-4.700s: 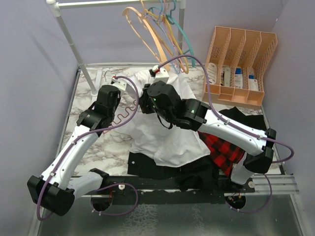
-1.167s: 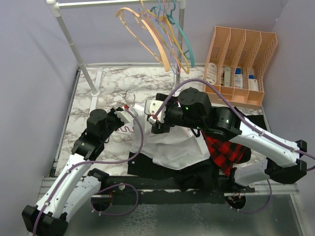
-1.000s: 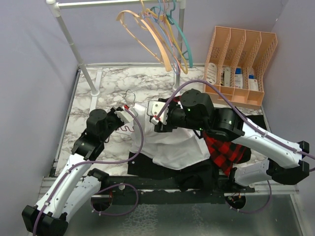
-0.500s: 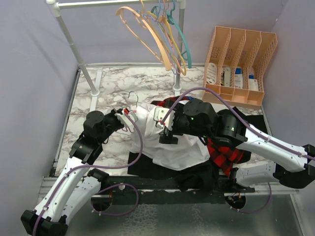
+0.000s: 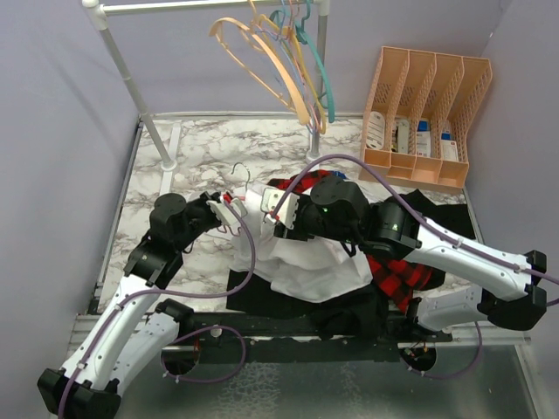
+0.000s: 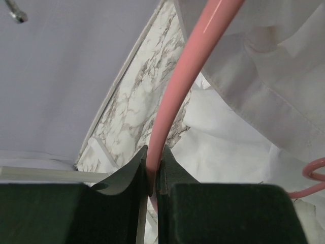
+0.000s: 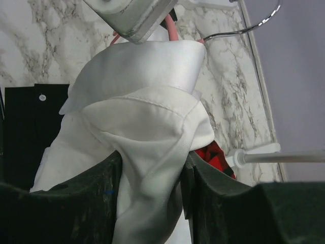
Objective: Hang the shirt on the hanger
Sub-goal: Hang the shirt at the center of the board.
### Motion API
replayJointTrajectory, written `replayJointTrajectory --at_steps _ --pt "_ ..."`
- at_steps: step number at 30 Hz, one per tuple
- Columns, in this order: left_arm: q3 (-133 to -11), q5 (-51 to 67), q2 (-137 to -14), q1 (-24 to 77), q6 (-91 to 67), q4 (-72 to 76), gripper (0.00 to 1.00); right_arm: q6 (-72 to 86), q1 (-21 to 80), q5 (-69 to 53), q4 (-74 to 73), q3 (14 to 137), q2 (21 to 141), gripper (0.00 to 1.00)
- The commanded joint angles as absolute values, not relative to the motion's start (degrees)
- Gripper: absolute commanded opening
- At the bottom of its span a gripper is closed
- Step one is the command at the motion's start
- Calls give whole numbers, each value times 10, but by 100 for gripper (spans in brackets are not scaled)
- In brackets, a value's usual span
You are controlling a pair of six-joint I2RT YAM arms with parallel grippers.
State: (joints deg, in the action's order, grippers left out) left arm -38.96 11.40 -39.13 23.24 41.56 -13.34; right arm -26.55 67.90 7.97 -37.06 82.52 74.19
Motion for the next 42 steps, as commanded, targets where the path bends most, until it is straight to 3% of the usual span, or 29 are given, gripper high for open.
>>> replayJointTrajectory --at_steps 1,6,9,10,19,25,29,31,33,35,40,42 --pt "-430 175 -401 234 409 -95 0 -246 678 62 -328 807 751 38" --pt "-453 214 -418 234 410 -86 0 -230 677 48 -306 789 758 23" --pt "-460 223 -429 234 421 -75 0 -204 669 62 -294 780 757 3" --pt "-462 225 -430 234 426 -72 0 -195 666 58 -295 777 754 1" --pt "-472 235 -444 235 434 -31 0 -90 651 44 -240 705 682 1" --pt "-473 234 -447 235 437 -16 0 -6 649 -34 -261 703 661 1" --pt "-473 237 -447 235 432 -15 0 30 649 -45 -294 732 685 27" --pt "-474 236 -446 235 429 -12 0 46 649 -44 -288 736 690 46" --pt "-474 233 -445 235 427 -9 0 67 650 -36 -278 738 692 56" --pt "-474 232 -444 235 426 -5 0 78 649 -44 -266 737 692 61" --pt "-470 234 -445 235 428 9 0 94 650 -89 -269 754 720 64" --pt "-470 238 -445 235 429 12 0 98 649 -84 -282 765 737 55"
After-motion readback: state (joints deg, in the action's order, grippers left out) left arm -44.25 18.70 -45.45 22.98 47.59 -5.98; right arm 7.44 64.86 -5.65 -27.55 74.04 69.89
